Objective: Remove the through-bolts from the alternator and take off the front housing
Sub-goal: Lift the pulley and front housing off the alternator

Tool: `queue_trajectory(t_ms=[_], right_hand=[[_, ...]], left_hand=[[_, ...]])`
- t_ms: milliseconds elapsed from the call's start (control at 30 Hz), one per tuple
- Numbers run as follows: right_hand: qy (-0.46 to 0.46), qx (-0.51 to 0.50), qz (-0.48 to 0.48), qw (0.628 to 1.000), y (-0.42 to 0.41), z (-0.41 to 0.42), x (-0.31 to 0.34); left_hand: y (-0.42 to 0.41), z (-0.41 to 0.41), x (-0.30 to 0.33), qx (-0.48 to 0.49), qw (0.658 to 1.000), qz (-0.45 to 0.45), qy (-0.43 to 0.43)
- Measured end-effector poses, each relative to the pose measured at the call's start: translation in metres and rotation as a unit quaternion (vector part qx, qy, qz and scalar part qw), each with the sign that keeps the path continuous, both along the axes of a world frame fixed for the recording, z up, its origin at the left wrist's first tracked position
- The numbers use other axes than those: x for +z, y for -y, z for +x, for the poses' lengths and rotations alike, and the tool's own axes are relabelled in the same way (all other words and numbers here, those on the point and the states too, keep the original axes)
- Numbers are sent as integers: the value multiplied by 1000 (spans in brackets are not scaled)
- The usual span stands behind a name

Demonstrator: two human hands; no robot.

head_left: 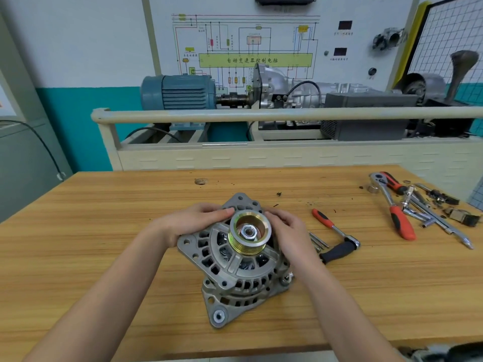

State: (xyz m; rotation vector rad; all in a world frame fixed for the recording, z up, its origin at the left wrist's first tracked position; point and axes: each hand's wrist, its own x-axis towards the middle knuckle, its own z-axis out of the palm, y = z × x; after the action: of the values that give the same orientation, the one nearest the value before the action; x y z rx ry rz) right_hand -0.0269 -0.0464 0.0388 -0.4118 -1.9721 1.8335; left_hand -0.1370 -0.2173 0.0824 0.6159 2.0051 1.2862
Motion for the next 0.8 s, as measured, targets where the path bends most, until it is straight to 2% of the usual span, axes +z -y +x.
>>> queue_trajectory(t_ms=[67, 100, 167, 233, 300, 367, 400, 500, 567, 633, 700, 767, 800], right_hand=[[-23, -8, 60, 998, -8, 9, 14], [-52, -15, 75, 996, -13, 14, 20], [-97, 2, 99, 990, -17, 24, 33], [-102, 60, 144, 982, -13, 29, 39], [-87, 110, 196, 971, -3, 30, 40], [-79, 123, 224, 964, 5, 28, 35], [-78, 120, 224, 964, 7, 28, 32], [-71, 85, 226, 968, 9, 28, 30], [-39, 60, 277, 958, 9, 28, 39], [24, 49, 400, 915, 10, 27, 53], [73, 35, 525, 847, 17, 24, 66], [86, 24, 591, 802, 24, 22, 76], [86, 33, 601, 794, 26, 22, 78]], left_hand=[[2, 6, 8, 19, 986, -79, -144], [2, 9, 10, 39, 971, -85, -219], [0, 23, 13, 79, 944, -30, -320], [-4, 41, 14, 64, 926, 60, -368], [-7, 59, 15, -24, 912, 99, -396], [-9, 66, 10, -102, 900, 87, -414], [-8, 66, 5, -108, 903, 78, -409], [-7, 65, -6, -6, 914, 59, -402], [-7, 64, -11, 38, 908, 57, -412], [-7, 64, -14, 53, 906, 57, -415], [-7, 64, -13, 54, 908, 63, -412], [-6, 64, -12, 51, 909, 69, -409], [-6, 65, -12, 48, 909, 71, -407]])
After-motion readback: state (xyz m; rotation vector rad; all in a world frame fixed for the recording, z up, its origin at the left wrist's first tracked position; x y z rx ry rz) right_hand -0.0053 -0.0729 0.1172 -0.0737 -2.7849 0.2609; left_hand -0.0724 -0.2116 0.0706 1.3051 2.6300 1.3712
